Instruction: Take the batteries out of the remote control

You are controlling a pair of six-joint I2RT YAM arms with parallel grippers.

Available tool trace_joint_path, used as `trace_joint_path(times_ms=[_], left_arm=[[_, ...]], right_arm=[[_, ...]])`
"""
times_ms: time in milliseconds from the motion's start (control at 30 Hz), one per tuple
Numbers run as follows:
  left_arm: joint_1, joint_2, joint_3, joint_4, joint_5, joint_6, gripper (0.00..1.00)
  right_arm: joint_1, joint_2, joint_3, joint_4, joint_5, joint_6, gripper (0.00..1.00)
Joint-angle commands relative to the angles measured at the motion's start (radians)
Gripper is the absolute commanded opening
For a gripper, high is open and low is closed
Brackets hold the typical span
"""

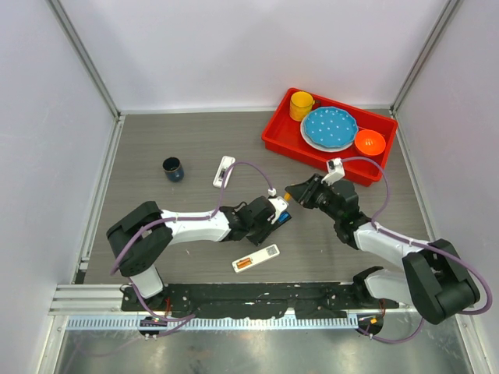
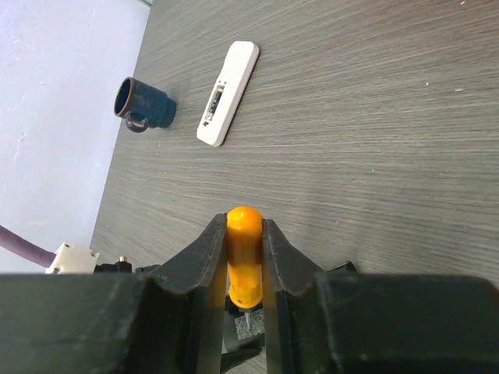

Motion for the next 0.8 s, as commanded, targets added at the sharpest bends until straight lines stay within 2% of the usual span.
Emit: trace_joint_path(times_ms=[0, 300, 467, 767], left_arm=[[-0.028, 0.076, -0.057, -0.059, 0.063, -0.023, 0.0], [-0.028, 0.074, -0.055, -0.062, 0.061, -0.022, 0.0], [-0.028, 0.073, -0.054, -0.064, 0.061, -0.022, 0.0], [-0.028, 0.073, -0.055, -0.064, 0.059, -0.023, 0.0]], right_arm=[[0.0, -0.039, 0.029, 0.001, -0.001, 0.011, 0.01], [0.0, -0.048, 0.088, -0.114, 0.091, -0.106, 0.01], [0.0, -0.036, 0.094, -0.106, 0.124, -0.147, 0.01], [0.008, 0.053, 0.089, -0.047, 0.088, -0.15, 0.01]])
